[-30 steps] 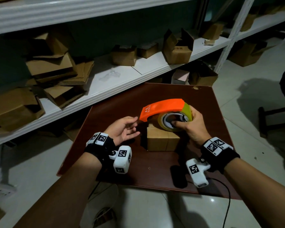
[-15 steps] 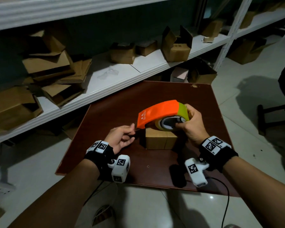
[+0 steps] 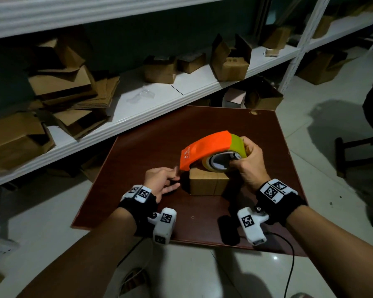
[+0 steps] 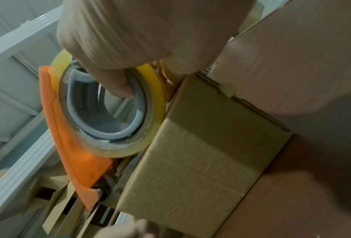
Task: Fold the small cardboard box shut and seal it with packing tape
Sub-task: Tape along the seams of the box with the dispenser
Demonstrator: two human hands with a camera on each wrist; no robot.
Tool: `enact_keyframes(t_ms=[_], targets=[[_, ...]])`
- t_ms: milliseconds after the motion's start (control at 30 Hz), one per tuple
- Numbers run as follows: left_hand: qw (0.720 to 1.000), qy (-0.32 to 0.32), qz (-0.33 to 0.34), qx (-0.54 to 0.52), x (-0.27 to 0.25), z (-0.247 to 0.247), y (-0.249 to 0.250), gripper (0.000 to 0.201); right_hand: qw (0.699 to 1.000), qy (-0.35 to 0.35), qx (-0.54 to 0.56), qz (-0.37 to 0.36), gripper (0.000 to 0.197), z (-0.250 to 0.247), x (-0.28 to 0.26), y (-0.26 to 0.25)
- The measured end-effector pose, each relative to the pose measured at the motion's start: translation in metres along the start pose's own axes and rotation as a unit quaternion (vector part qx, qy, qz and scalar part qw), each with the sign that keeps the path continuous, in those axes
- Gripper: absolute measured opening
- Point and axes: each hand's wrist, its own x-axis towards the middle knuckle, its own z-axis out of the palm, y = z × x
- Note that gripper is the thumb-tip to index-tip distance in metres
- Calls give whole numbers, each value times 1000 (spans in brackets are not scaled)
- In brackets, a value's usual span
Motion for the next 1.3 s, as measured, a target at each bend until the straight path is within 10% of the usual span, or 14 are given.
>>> enact_keyframes(t_ms=[433,1067,1200,1300], targets=[[987,21,52,150,-1,31,-17,34,1000,-7,-8,5,50,3,-1,-4],[955,-7,-23,296,4,25,-4,11,1000,-9,-17,-6,49,4,-1,-5],[937,-5,-34,347,8,18,-8,46,1000,-7,-18,-6,51,5,-1,-6],[913,0,79,401,3,19,-13,56,1000,-6,-17,-5,50,6,-2,-8]])
